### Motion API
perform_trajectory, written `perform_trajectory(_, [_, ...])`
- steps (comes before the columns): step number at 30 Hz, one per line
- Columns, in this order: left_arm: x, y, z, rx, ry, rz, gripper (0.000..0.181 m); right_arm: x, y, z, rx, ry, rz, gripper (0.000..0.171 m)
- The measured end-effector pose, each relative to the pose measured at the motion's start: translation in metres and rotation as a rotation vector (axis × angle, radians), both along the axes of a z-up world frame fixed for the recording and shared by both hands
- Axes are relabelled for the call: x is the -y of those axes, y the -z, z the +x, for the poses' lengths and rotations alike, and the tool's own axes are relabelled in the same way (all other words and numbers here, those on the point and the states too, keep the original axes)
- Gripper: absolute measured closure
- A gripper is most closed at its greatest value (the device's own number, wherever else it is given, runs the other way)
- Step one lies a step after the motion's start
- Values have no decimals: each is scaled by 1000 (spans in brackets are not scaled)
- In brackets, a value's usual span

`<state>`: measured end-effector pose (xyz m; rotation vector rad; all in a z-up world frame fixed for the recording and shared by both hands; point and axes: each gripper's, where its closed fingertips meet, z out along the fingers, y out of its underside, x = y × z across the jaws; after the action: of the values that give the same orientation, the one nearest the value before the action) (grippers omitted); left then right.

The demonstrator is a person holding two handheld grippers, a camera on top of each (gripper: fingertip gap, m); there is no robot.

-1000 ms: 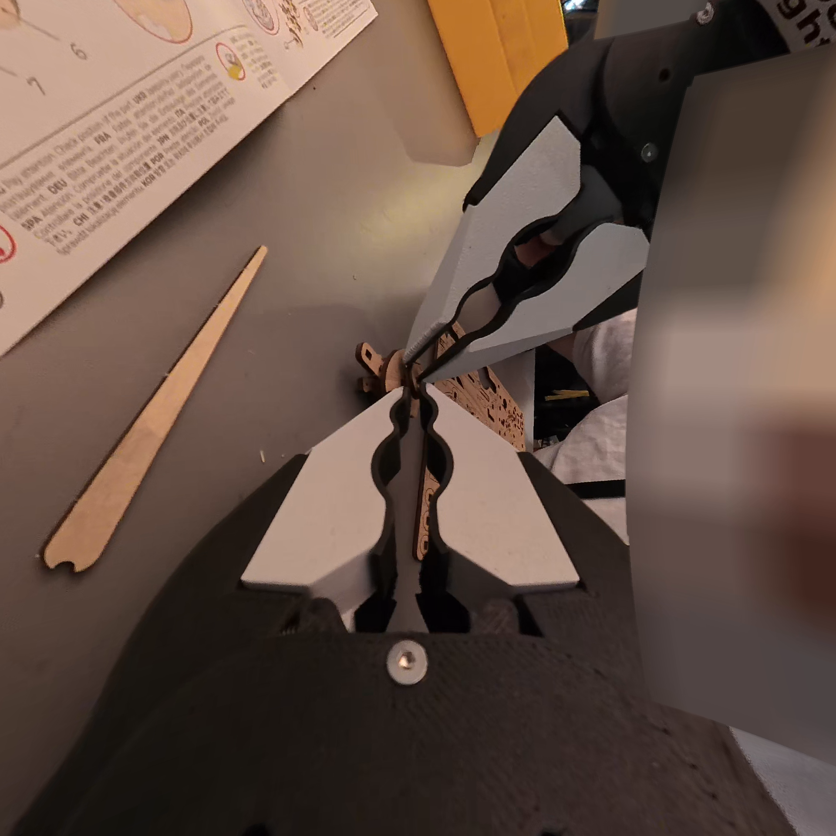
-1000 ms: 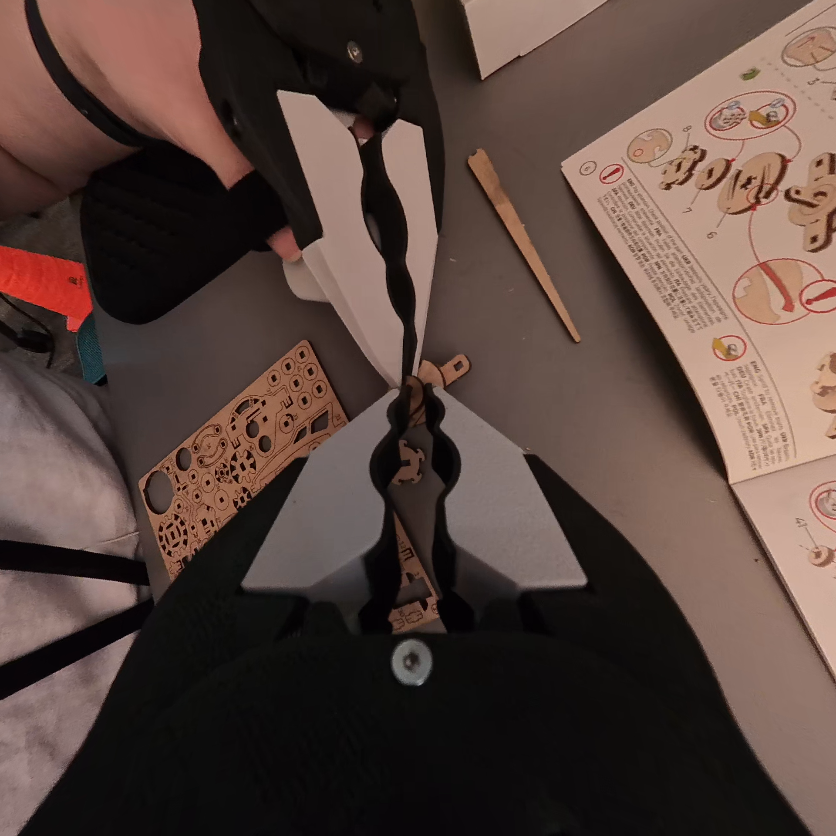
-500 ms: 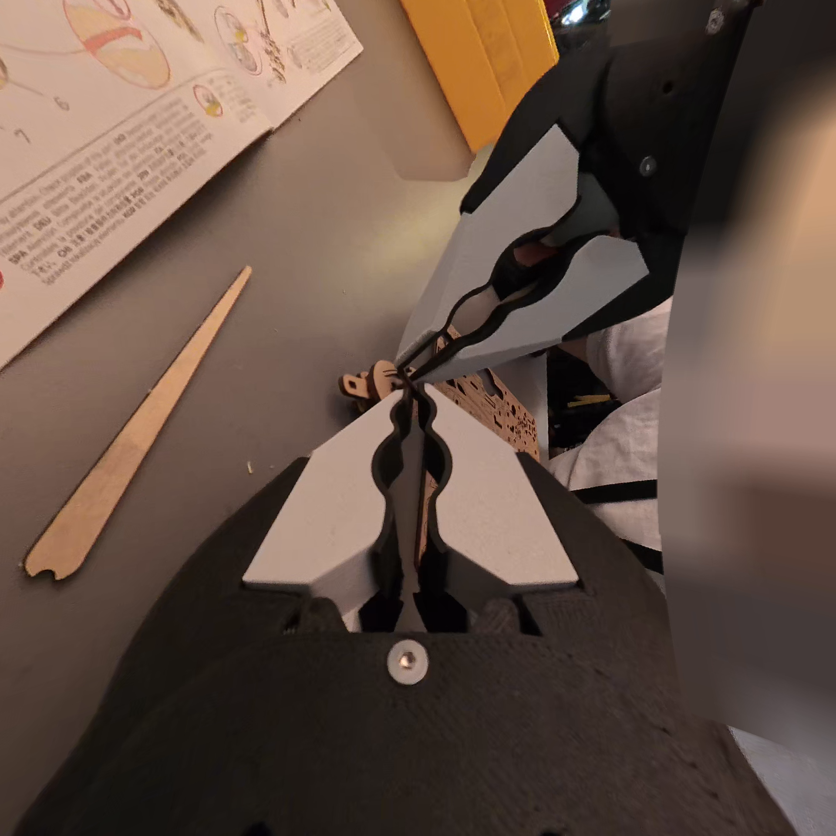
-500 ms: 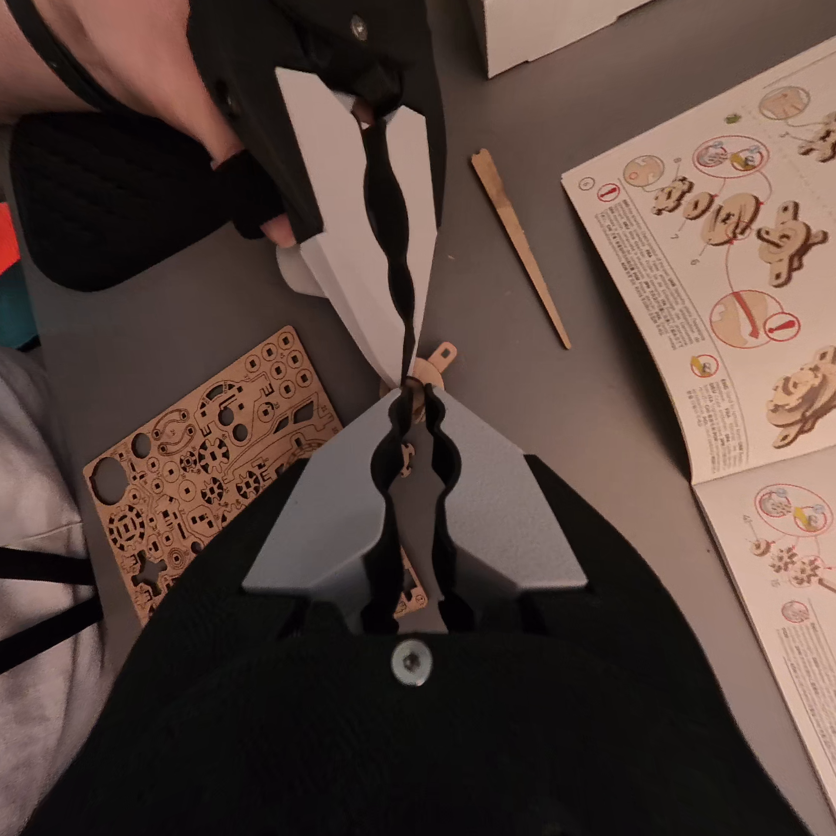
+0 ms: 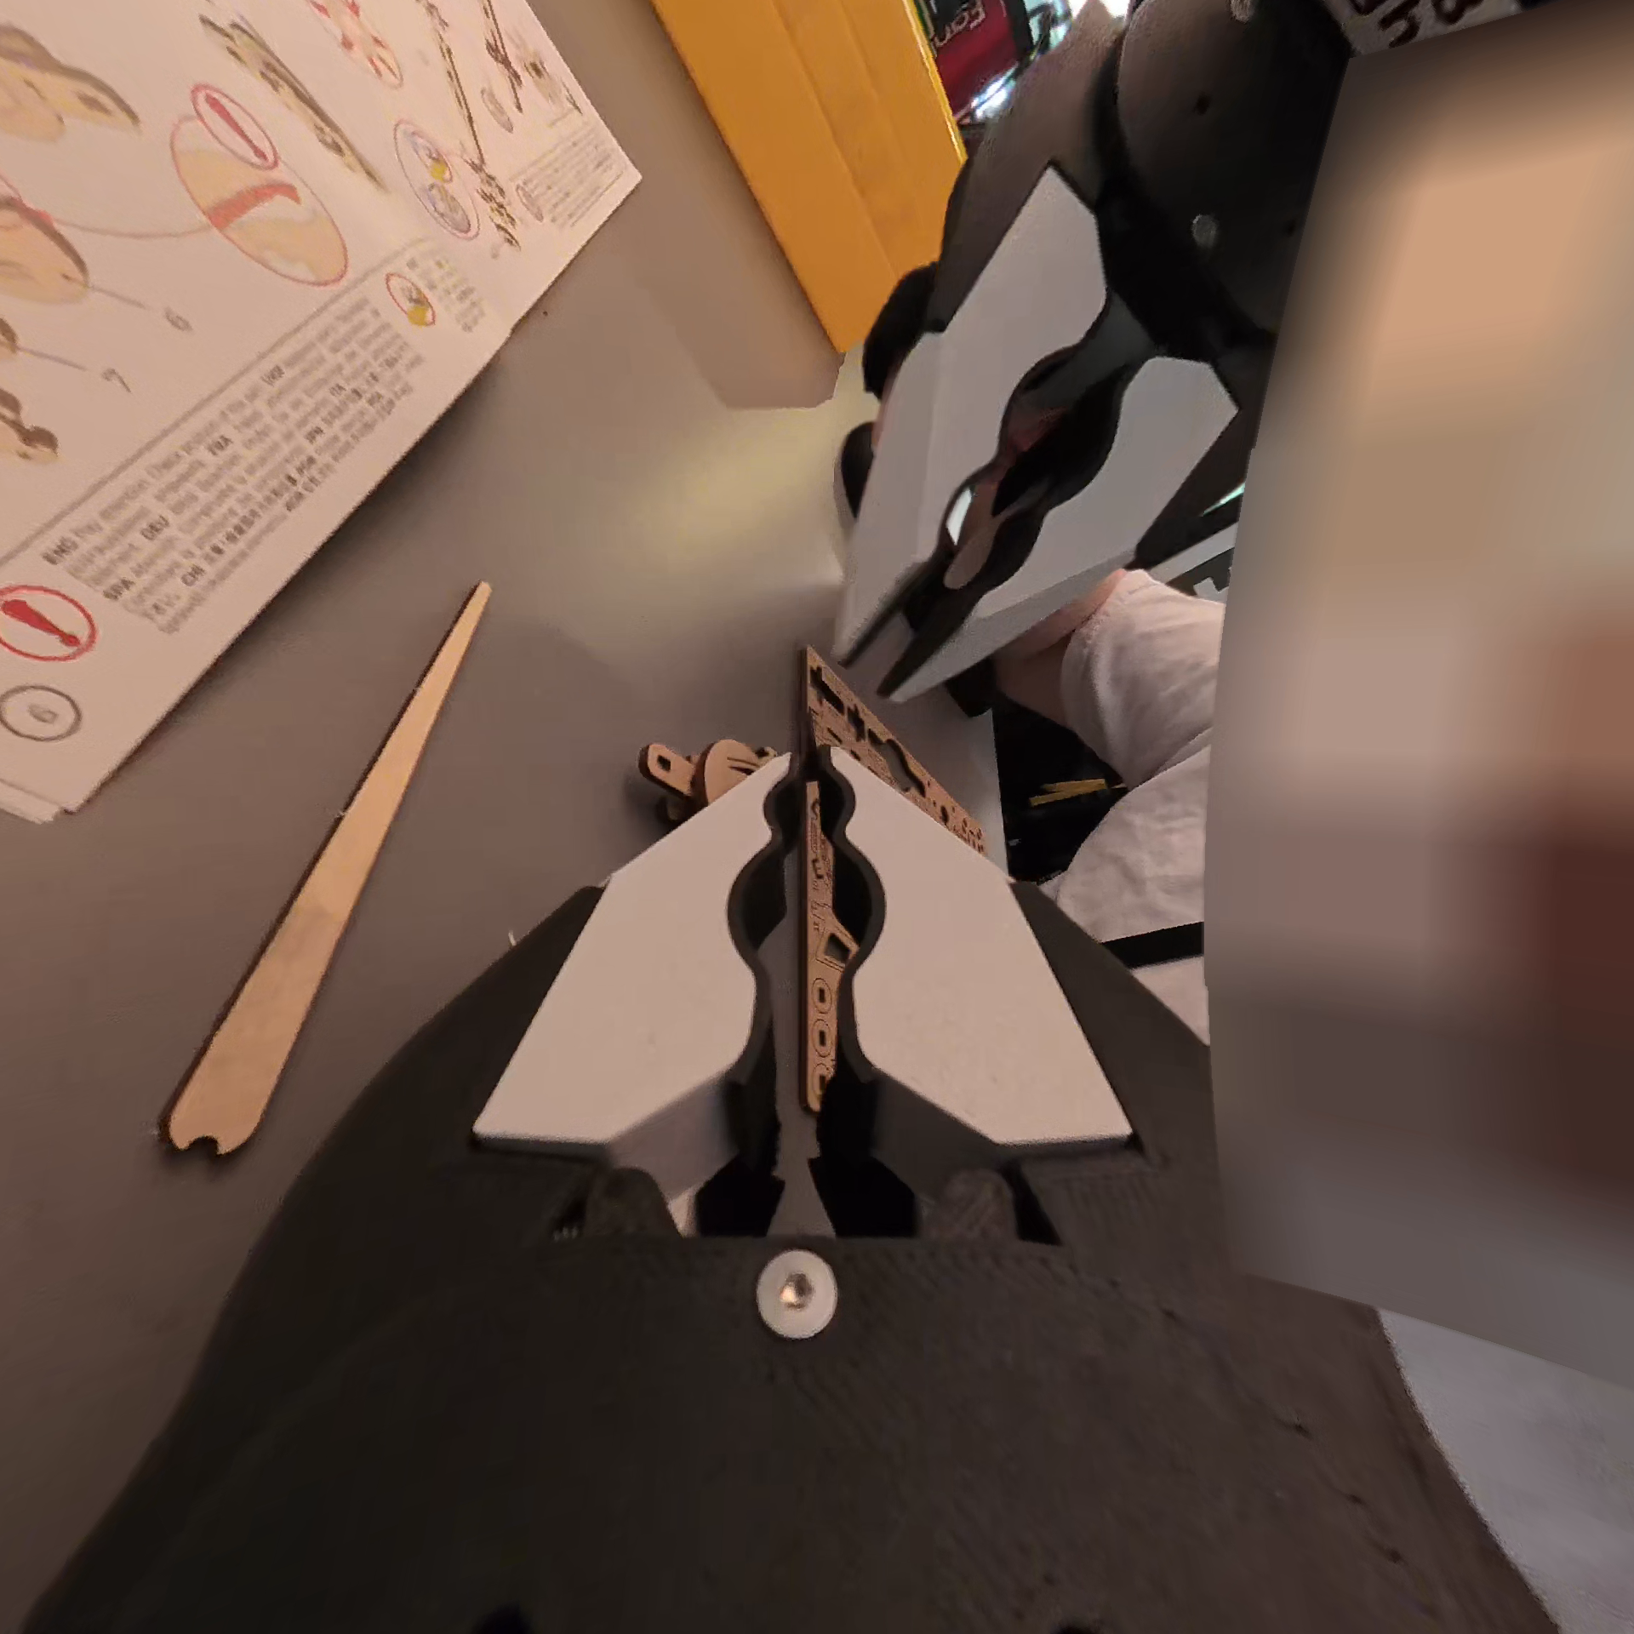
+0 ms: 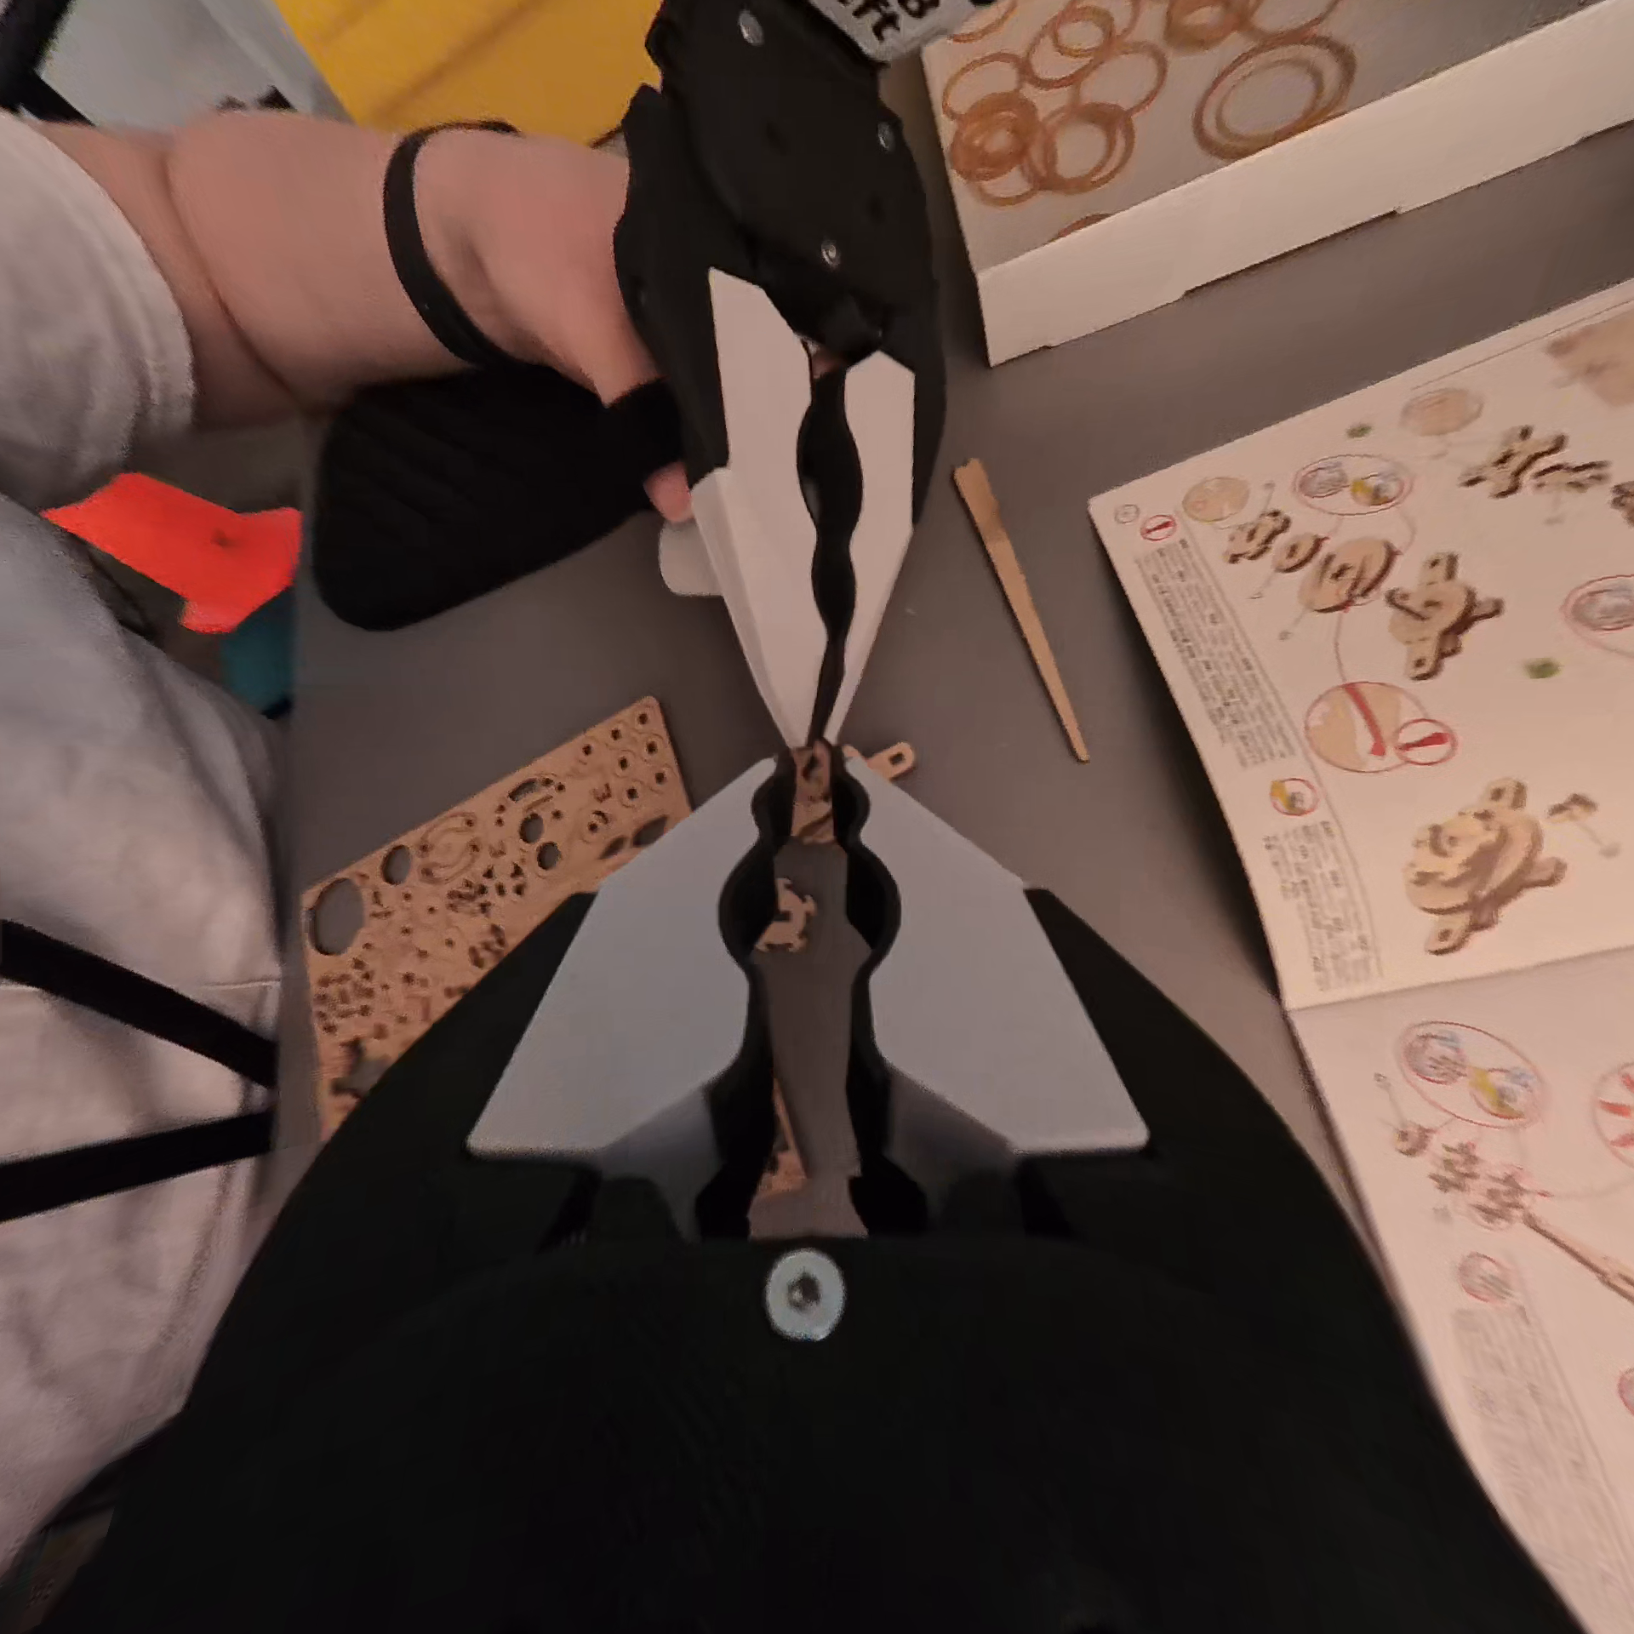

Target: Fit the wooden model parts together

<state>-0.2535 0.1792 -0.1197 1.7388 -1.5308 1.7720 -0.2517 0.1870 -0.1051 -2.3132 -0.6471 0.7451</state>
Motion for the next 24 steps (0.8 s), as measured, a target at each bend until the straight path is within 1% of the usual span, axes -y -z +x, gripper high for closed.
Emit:
perform_trajectory(2, [-1, -5, 0, 19, 2, 1, 181, -1, 4, 6, 56, -5, 37, 160])
perform_trajectory(3, [-1, -8, 1, 33, 1, -4, 181, -1, 6, 6, 48, 1, 22, 156])
perform_trajectory(5, [1, -10, 0, 44, 14, 16, 181, 0, 9, 0, -26, 4, -39, 149])
perform_trajectory(7, [-1, -6, -2, 31, 22, 76, 181, 0, 18, 1, -39, 2, -85, 149])
perform_trajectory(9, [-7, 7, -9, -44, 40, 174, 181, -1, 28, 7, 18, -16, -73, 145])
perform_trajectory(10, [-6, 13, -17, -102, 81, 200, 181, 0, 30, 7, 40, -42, -56, 144])
perform_trajectory(12, [2, 16, -30, -175, 160, 176, 181, 1, 29, 1, 62, -110, 11, 143])
perform_trajectory(14, [10, 22, -42, -219, 236, 187, 181, 2, 31, -3, 98, -167, 80, 136])
perform_trajectory(17, [16, 30, -47, -248, 283, 196, 181, 9, 36, -12, 113, -258, 122, 129])
perform_trajectory(18, [19, 31, -48, -252, 293, 186, 177, 8, 36, -13, 122, -265, 151, 129])
perform_trajectory(19, [20, 32, -48, -255, 298, 182, 168, 5, 37, -12, 139, -256, 178, 131])
perform_trajectory(21, [21, 29, -47, -256, 301, 167, 160, 3, 38, -11, 157, -260, 207, 133])
perform_trajectory(24, [11, 29, -42, -247, 255, 222, 159, 5, 45, -9, 196, -284, 208, 135])
